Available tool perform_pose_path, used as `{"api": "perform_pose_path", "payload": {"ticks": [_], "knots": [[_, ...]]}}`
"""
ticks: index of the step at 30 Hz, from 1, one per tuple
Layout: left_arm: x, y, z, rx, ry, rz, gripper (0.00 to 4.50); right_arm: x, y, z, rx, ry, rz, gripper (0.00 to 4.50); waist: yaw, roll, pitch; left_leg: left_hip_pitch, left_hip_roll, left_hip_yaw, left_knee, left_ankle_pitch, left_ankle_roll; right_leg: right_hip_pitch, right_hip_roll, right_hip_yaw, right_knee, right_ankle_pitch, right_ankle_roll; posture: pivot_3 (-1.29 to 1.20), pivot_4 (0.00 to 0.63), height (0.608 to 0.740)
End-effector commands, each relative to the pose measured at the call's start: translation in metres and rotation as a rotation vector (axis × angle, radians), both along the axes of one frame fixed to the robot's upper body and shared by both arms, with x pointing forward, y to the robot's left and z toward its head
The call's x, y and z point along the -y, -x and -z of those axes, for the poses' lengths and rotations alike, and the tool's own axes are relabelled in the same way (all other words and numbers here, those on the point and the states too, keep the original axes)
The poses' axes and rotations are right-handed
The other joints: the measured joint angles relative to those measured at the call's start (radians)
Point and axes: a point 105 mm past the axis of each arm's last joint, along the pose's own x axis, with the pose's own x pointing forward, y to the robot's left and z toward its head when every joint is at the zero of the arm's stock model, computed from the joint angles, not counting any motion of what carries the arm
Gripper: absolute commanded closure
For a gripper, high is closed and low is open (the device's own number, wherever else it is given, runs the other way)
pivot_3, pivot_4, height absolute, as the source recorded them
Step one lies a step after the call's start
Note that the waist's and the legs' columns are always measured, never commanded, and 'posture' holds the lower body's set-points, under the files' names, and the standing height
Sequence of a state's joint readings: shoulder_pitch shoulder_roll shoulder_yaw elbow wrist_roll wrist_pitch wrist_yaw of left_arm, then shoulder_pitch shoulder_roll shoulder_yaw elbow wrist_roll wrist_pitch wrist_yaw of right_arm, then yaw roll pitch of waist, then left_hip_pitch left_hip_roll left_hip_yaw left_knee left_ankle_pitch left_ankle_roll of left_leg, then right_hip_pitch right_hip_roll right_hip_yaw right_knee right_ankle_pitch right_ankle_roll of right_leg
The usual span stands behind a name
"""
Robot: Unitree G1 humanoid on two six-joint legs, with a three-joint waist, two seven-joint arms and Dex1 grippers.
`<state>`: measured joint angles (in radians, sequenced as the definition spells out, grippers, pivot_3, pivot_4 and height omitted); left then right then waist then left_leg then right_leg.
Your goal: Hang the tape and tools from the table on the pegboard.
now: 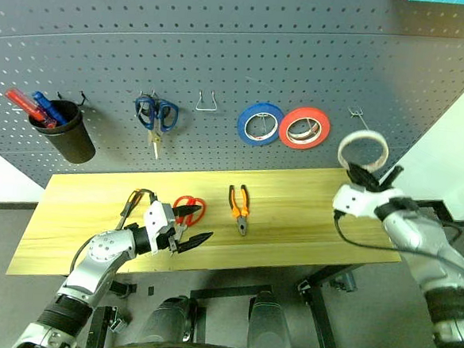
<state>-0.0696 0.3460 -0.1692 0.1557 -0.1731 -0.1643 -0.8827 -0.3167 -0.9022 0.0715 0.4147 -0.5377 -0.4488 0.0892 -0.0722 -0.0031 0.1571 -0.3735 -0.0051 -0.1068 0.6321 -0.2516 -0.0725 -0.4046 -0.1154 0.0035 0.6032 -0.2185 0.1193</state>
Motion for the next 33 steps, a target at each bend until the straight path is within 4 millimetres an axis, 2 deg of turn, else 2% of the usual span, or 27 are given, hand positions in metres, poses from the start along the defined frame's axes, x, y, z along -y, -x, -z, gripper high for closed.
{"api": "perform_pose_path", "payload": {"ticks": [1, 6, 9, 15, 20, 23, 26, 33], "knots": [[0.001, -0.006, -0.016, 0.063, 0.024, 0.005, 0.6, 0.004, -0.017, -0.021, 0.037, 0.029, 0.005, 4.44, 0.001, 0.0, 0.0, 0.0, 0.0, 0.0, 0.0, 0.0, 0.0, 0.0, 0.0, 0.0, 0.0, 0.0, 0.0, -0.13, 0.108, 0.73], [0.002, -0.005, -0.02, 0.075, 0.029, 0.003, 0.6, 0.01, -0.037, -0.018, -0.023, -0.003, 0.025, 4.44, 0.002, 0.0, 0.0, -0.001, 0.0, 0.0, -0.002, 0.0, 0.0, 0.0, 0.0, 0.0, -0.002, 0.002, -0.004, -0.1, 0.105, 0.73], [-0.001, -0.002, -0.019, 0.072, 0.028, -0.014, 0.6, 0.01, -0.041, -0.015, -0.066, -0.055, 0.014, 3.66, -0.001, -0.001, 0.0, 0.0, 0.0, 0.002, -0.001, 0.0, 0.0, 0.001, 0.0, 0.002, -0.004, 0.003, -0.004, -0.09, 0.106, 0.73], [-0.008, 0.004, -0.015, 0.059, 0.022, -0.038, 0.6, 0.002, -0.04, -0.004, -0.123, -0.081, -0.025, 1.68, 0.002, 0.0, 0.0, 0.001, 0.0, 0.002, -0.002, 0.0, 0.0, 0.0, 0.0, 0.002, -0.002, 0.003, -0.004, -0.09, 0.112, 0.73], [-0.008, 0.005, -0.015, 0.052, 0.019, -0.031, 0.6, 0.006, -0.039, -0.004, -0.095, -0.069, -0.001, 0.05, 0.003, 0.0, 0.0, 0.001, 0.0, 0.002, -0.001, 0.0, 0.0, 0.001, 0.0, 0.003, -0.002, 0.003, -0.004, -0.1, 0.115, 0.73], [-0.007, 0.004, -0.016, 0.054, 0.019, -0.02, 0.6, 0.009, -0.038, -0.009, -0.072, -0.064, 0.001, 0.05, 0.002, 0.0, 0.0, 0.001, 0.0, 0.002, -0.001, 0.0, 0.0, 0.001, 0.0, 0.003, -0.002, 0.003, -0.004, -0.11, 0.114, 0.73], [-0.008, 0.001, -0.019, 0.063, 0.022, -0.025, 0.6, 0.004, -0.032, -0.003, -0.104, -0.064, -0.036, 0.05, 0.002, 0.0, 0.0, 0.001, 0.0, 0.002, -0.002, 0.0, 0.0, 0.0, 0.0, 0.003, -0.002, 0.003, -0.004, -0.12, 0.114, 0.73], [-0.011, -0.004, -0.025, 0.075, 0.039, -0.005, 0.6, -0.021, -0.005, 0.036, -0.3, -0.212, -0.161, 0.05, 0.001, 0.0, 0.0, 0.001, 0.0, 0.002, -0.002, 0.0, 0.0, 0.001, 0.0, 0.003, -0.002, 0.003, -0.004, -0.12, 0.115, 0.73]]}}
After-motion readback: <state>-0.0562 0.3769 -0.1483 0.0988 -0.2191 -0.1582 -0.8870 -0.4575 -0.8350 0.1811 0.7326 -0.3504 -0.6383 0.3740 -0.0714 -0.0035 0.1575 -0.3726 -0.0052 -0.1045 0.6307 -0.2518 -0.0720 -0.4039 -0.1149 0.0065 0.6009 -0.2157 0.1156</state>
